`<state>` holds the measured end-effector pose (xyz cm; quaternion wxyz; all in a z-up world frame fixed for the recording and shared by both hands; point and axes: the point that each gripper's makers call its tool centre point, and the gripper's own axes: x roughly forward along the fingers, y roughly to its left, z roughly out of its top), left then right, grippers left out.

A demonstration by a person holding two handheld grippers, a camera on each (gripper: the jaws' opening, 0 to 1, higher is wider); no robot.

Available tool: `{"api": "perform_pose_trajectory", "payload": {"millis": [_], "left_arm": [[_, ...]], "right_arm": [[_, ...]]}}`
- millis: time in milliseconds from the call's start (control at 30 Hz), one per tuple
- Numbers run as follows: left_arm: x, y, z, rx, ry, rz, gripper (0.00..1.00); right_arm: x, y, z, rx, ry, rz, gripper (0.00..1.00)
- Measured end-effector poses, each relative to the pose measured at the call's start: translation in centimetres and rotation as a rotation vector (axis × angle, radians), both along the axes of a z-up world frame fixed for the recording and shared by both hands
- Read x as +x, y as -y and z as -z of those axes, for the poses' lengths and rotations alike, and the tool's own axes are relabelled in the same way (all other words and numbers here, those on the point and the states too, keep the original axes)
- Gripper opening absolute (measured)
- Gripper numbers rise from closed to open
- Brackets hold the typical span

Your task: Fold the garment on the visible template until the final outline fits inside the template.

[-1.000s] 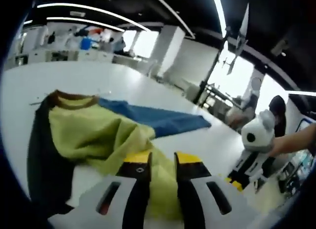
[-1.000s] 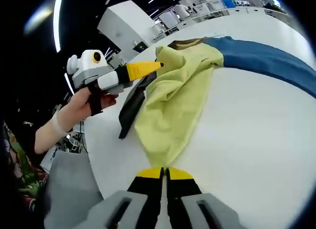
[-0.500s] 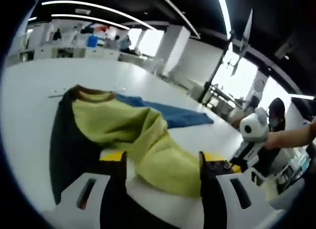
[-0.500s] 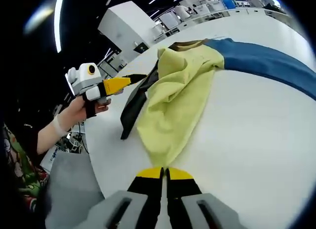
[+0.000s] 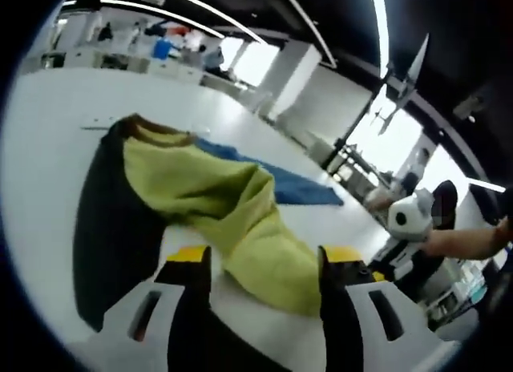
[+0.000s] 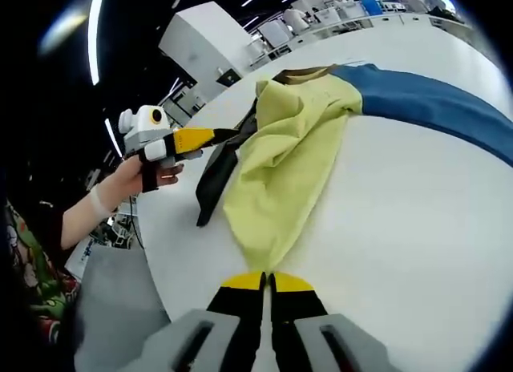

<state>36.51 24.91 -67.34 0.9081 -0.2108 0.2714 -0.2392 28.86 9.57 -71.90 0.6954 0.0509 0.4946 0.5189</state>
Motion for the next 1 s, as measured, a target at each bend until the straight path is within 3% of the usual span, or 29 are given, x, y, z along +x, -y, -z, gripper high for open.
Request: {"api": "perform_pose_trajectory", "payload": {"millis": [100, 400, 600, 1000], "left_arm": [[0.0, -0.3, 0.9, 0.016, -0.016, -0.015, 0.51], [1.1, -2.0, 2.0, 0.024, -0.034, -0.058, 0.33], [1.2, -2.8, 2.2, 0.039, -0.040, -0.074, 0.26], [1.5, -2.4, 2.8, 0.049, -0.040, -0.069, 0.22]], "right_arm": [[0.1, 0.1, 0.1, -0.003, 0.000, -0.001, 0.00], [0.2, 0.7, 0.0, -0.015, 0.001, -0.002, 0.00], [1.0, 2.0, -0.1, -0.035, 0.015, 0.015, 0.00], [2.3, 4.4, 0.1, -0.072, 0.028, 0.071, 0.00]]}}
